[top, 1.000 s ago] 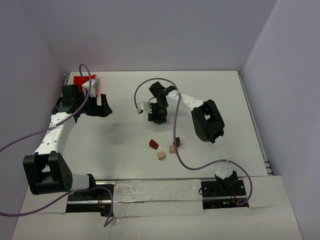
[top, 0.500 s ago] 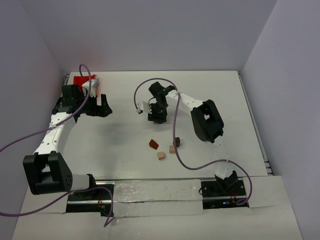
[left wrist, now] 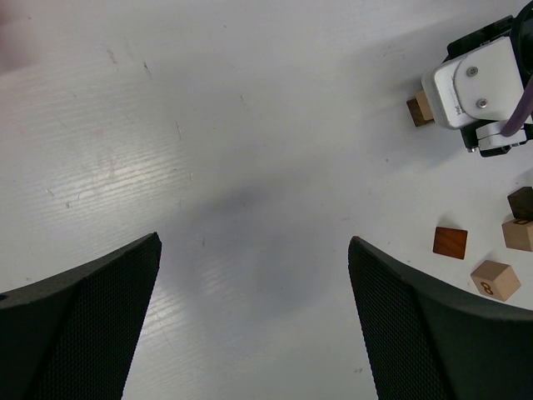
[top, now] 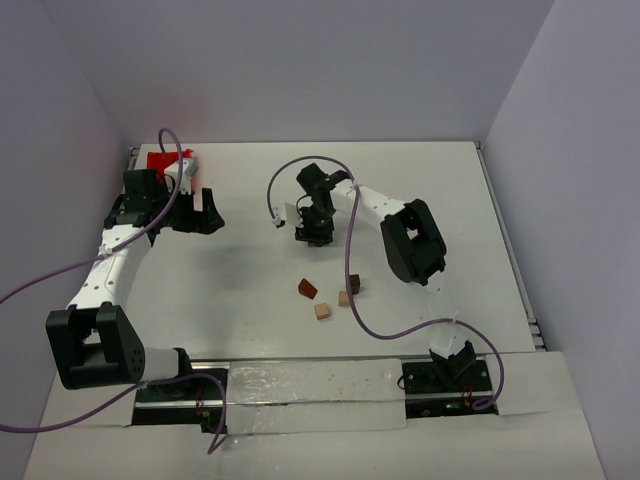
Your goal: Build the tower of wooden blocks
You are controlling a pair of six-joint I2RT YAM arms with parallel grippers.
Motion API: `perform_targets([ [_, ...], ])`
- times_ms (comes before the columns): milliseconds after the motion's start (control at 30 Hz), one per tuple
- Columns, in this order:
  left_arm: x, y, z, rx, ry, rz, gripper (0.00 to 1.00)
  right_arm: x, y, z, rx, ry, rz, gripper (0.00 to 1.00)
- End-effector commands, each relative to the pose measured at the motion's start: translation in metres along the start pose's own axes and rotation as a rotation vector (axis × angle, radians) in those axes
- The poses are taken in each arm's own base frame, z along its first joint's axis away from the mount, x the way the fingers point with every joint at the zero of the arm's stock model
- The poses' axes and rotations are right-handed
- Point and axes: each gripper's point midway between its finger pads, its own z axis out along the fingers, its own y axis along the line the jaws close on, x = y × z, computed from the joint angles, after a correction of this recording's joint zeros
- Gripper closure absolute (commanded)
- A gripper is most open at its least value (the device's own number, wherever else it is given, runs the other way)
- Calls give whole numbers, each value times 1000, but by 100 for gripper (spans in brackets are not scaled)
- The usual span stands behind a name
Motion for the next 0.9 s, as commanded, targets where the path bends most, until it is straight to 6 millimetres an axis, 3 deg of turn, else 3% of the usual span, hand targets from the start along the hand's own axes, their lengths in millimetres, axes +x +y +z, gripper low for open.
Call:
perform_targets([
  [0,-13,0,-3,-1,-34,12,1,-1,-1,4,-6,15,-15,46],
  [867,-13,1,-3,-3,-34,10,1,0,-3,6,-4,23,-6,50],
])
